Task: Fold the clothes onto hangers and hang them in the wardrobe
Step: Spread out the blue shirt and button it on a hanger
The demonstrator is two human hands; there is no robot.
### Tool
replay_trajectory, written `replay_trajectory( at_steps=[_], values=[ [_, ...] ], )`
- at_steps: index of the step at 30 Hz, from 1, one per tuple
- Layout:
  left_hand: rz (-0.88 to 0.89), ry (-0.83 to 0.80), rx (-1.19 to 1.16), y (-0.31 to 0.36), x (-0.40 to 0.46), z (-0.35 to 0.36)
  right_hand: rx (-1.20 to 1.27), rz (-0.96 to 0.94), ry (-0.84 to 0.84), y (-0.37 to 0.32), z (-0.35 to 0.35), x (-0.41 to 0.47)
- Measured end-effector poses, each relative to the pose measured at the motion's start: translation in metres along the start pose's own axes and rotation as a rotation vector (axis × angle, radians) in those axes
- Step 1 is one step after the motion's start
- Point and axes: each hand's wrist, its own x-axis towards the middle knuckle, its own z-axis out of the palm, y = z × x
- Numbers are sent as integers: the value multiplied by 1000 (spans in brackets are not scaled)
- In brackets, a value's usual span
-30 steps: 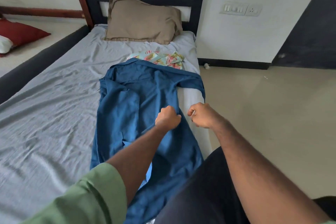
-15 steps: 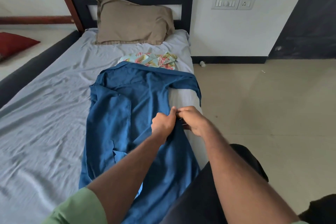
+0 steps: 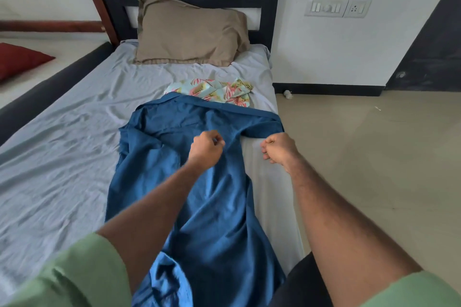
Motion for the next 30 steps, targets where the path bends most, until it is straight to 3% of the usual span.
replay_trajectory(
  at_steps=[3, 5, 7, 10, 13, 18, 22, 26, 30],
  values=[
    [100, -46, 219, -1, 54, -16, -66, -51, -145, -1, 27, 19],
    [135, -35, 305, 2, 90, -20, -41, -57, -112, 7, 43, 35],
    [150, 0, 365, 10, 112, -17, 139, 43, -9, 11, 46, 50],
    [97, 115, 404, 28, 104, 7, 600, 302, 137, 14, 40, 75],
    [107, 14, 386, 45, 60, 48, 827, 401, 265, 13, 38, 94],
    [-53, -76, 339, 44, -1, 63, 1045, 467, 203, 3, 28, 98],
    [-118, -283, 416, 32, -41, 58, 1044, 361, 184, 0, 27, 94],
    [-60, -224, 359, 24, -49, 54, 1173, 184, 111, -15, 24, 77],
    [-22, -147, 14, 3, -52, 25, 775, -104, 199, -35, 15, 65]
  ],
)
